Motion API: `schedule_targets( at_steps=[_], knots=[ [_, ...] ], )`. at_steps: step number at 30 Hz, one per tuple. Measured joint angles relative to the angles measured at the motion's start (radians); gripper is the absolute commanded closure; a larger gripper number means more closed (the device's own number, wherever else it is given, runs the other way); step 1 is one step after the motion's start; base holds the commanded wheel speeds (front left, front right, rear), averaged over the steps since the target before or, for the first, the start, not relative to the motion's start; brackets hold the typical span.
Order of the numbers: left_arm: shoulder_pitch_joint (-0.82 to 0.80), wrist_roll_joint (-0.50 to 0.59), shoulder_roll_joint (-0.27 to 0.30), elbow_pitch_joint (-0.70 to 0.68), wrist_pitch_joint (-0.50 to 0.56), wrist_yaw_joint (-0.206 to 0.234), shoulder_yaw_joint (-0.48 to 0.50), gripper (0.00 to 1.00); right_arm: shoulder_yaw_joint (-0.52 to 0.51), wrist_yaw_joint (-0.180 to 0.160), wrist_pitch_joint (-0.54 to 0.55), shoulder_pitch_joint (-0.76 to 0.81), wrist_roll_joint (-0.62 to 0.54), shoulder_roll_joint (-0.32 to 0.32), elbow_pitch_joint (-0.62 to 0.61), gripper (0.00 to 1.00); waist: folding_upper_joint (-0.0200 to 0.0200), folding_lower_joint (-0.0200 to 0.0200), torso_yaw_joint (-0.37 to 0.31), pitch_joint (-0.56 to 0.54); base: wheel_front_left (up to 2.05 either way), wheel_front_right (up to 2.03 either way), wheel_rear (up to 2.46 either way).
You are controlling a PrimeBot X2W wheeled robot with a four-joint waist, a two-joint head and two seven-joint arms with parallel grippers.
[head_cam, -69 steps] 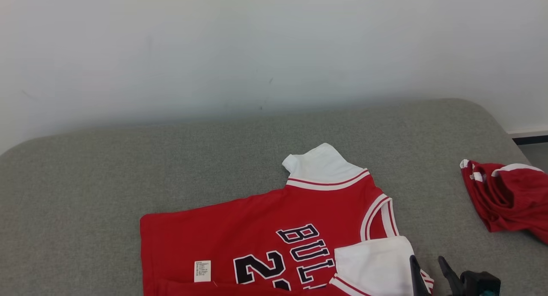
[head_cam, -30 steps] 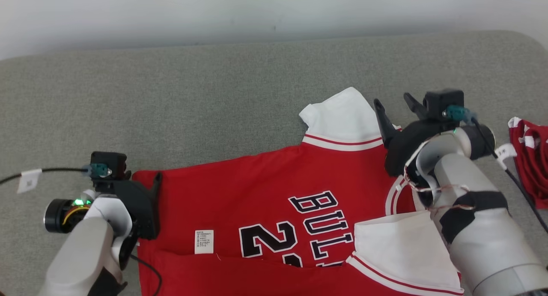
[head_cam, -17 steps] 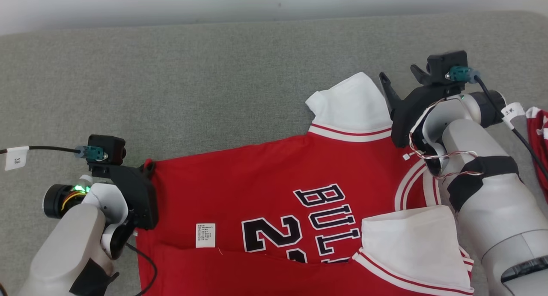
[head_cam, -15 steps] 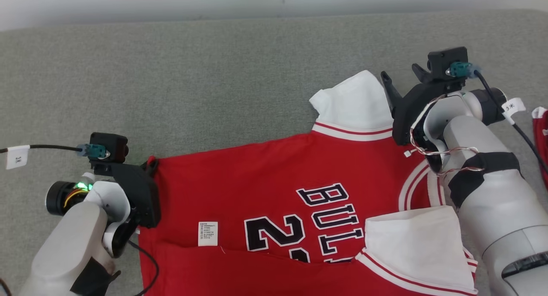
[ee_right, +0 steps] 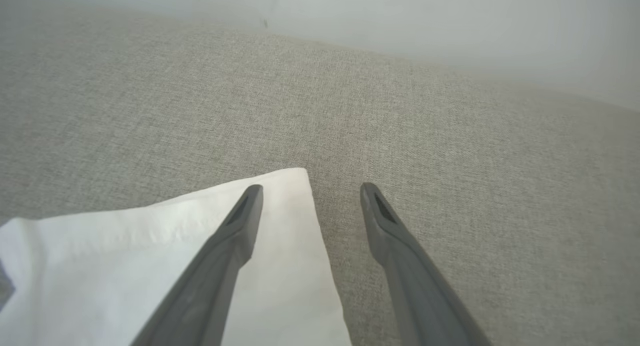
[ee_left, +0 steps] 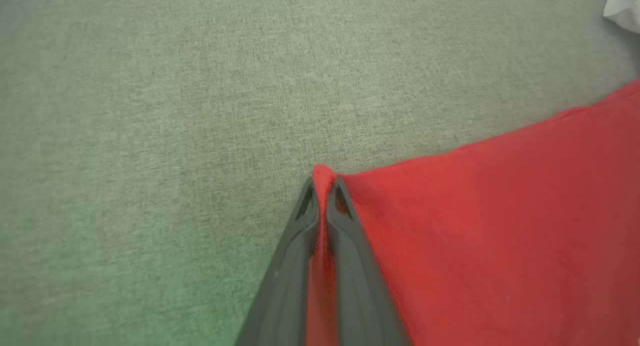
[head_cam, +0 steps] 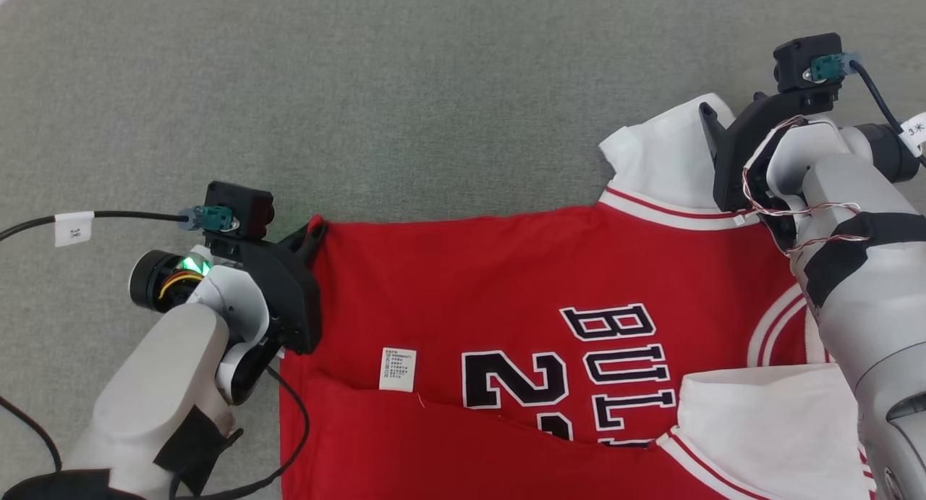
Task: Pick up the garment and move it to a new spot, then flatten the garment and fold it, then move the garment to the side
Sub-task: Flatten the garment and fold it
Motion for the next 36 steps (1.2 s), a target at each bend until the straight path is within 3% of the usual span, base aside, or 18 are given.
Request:
schedule_targets(
  at_steps=[4,5,6,8,9,10,21,36],
  knots=[
    [-0.013,-0.012,-0.009,0.003,-0.019,0.0,-0.016,1.0,0.0,0.0,0.033,-0.006,0.008,-0.001,0.013,0.03,0.0,0.0,0.02,0.024,0.0,0.0,0.0],
    [-0.019,-0.015,-0.012,0.006,-0.023,0.0,-0.023,1.0,0.001,0.0,0.033,-0.008,0.008,-0.006,0.013,0.15,-0.0001,0.0,0.025,0.028,0.0,0.0,0.0],
    [-0.023,-0.016,-0.013,0.008,-0.027,0.0,-0.028,1.0,0.005,0.0,0.035,-0.012,0.004,-0.012,0.014,0.41,-0.0001,-0.0001,0.029,0.032,0.0,0.0,0.0],
    [-0.026,-0.018,-0.015,0.011,-0.032,0.0,-0.03,1.0,0.002,0.0,0.038,-0.018,0.005,-0.014,0.016,0.67,-0.0002,-0.0001,0.032,0.036,0.0,0.0,0.0],
    [-0.028,-0.021,-0.016,0.013,-0.036,0.0,-0.034,1.0,0.001,0.0,0.037,-0.022,0.005,-0.017,0.018,0.73,-0.0002,-0.0002,0.035,0.039,0.0,0.0,0.0],
    [-0.031,-0.024,-0.017,0.017,-0.042,0.0,-0.036,1.0,0.004,0.0,0.033,-0.024,0.002,-0.02,0.019,1.0,-0.0002,-0.0001,0.037,0.042,0.0,0.0,0.0],
    [-0.05,-0.068,-0.002,0.044,-0.141,0.0,-0.054,1.0,-0.052,0.0,-0.132,-0.028,-0.037,-0.054,0.035,1.0,-0.0001,0.0,0.022,0.025,0.0,0.0,0.0],
    [0.072,-0.124,0.049,0.025,-0.375,0.0,-0.11,1.0,-0.111,0.0,-0.341,0.101,0.009,0.015,0.035,1.0,-0.0001,-0.0002,-0.029,-0.107,0.0,0.0,0.0]
  ],
)
